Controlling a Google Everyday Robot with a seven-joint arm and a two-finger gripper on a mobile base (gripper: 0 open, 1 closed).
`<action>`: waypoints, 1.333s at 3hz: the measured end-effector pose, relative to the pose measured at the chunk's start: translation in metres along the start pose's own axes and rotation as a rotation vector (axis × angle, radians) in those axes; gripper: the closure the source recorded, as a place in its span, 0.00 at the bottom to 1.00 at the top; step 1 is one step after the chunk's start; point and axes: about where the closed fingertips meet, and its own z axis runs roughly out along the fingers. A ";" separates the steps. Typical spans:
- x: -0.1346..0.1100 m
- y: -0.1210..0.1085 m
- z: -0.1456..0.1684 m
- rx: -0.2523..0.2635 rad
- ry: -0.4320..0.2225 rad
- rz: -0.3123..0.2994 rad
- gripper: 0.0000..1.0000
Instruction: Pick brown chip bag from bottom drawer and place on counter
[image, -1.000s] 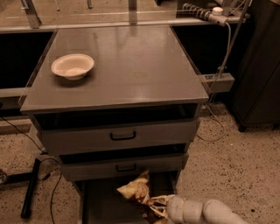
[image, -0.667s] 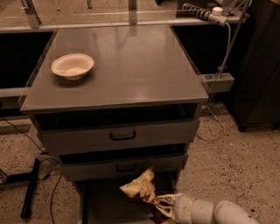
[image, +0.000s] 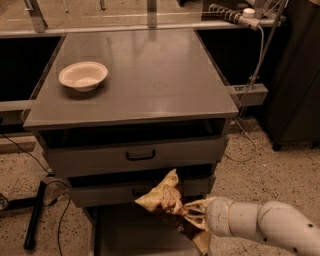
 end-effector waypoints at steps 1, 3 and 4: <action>-0.017 -0.032 -0.020 -0.010 -0.013 -0.058 1.00; -0.052 -0.058 -0.048 0.030 0.042 -0.121 1.00; -0.098 -0.095 -0.082 0.060 0.092 -0.232 1.00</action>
Offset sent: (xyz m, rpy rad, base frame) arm 0.0124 -0.0036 0.0358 -0.0206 -0.0321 0.0391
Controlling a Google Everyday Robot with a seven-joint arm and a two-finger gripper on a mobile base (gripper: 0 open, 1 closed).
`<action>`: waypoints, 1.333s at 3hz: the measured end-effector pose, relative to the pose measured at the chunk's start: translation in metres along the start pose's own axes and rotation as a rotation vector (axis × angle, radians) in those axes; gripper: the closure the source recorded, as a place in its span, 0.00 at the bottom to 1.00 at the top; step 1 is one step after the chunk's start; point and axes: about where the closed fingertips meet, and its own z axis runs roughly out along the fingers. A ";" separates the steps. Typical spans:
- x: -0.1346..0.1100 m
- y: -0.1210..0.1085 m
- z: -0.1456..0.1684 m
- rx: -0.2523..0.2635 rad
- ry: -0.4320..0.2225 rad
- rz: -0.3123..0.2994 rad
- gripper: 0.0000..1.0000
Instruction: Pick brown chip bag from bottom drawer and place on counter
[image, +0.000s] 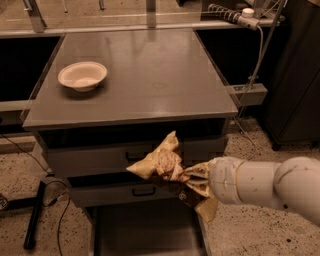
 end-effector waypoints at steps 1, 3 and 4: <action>-0.024 -0.050 -0.028 0.015 0.020 -0.088 1.00; -0.038 -0.151 -0.081 0.096 0.084 -0.211 1.00; -0.038 -0.151 -0.081 0.096 0.084 -0.211 1.00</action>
Offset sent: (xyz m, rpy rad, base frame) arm 0.0752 -0.0152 0.2189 -0.1937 -0.2348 0.0428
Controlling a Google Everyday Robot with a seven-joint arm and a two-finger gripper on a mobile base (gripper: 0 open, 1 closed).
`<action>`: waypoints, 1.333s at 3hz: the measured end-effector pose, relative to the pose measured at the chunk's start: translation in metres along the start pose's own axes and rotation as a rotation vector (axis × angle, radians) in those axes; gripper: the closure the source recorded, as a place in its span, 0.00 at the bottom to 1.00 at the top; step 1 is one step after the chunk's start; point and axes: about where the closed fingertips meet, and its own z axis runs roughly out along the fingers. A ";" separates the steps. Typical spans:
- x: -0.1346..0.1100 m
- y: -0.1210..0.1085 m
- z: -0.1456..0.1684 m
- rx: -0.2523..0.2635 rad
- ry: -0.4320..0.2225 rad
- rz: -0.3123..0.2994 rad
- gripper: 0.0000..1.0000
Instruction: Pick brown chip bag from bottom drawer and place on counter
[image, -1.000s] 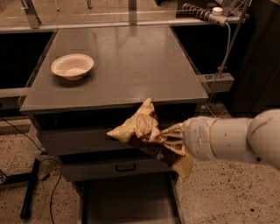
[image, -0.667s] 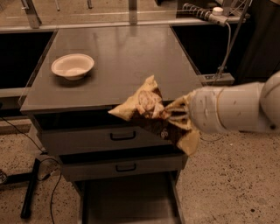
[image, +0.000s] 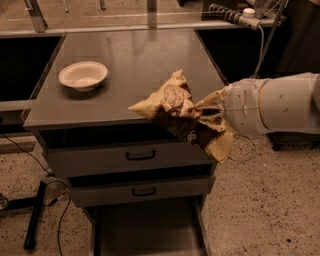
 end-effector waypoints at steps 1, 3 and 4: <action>-0.002 -0.014 0.008 0.005 0.015 -0.021 1.00; 0.026 -0.075 0.053 -0.041 0.039 -0.109 1.00; 0.037 -0.097 0.089 -0.059 0.020 -0.139 1.00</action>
Offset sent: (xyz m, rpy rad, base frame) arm 0.1000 0.0385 0.0342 -0.1444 -0.0464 0.0835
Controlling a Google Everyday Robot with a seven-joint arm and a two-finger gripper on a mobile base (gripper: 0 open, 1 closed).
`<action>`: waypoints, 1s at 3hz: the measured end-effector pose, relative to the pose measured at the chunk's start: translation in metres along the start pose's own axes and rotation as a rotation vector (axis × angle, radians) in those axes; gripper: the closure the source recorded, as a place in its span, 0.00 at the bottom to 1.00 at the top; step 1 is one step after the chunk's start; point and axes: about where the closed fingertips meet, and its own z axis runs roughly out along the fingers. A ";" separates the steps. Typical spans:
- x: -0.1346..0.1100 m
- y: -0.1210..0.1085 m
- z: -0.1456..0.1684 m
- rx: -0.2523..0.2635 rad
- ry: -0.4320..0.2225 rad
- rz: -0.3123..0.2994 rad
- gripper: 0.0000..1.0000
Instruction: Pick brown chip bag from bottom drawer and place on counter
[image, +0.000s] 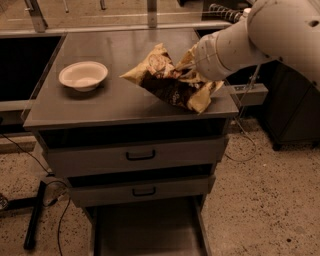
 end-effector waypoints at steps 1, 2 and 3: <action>0.014 -0.011 0.028 -0.007 -0.011 0.002 1.00; 0.018 -0.016 0.055 -0.017 -0.027 0.007 1.00; 0.018 -0.021 0.081 -0.028 -0.040 0.007 1.00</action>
Offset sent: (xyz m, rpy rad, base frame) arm 0.0780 0.0282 -0.0357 0.0173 0.0397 0.0240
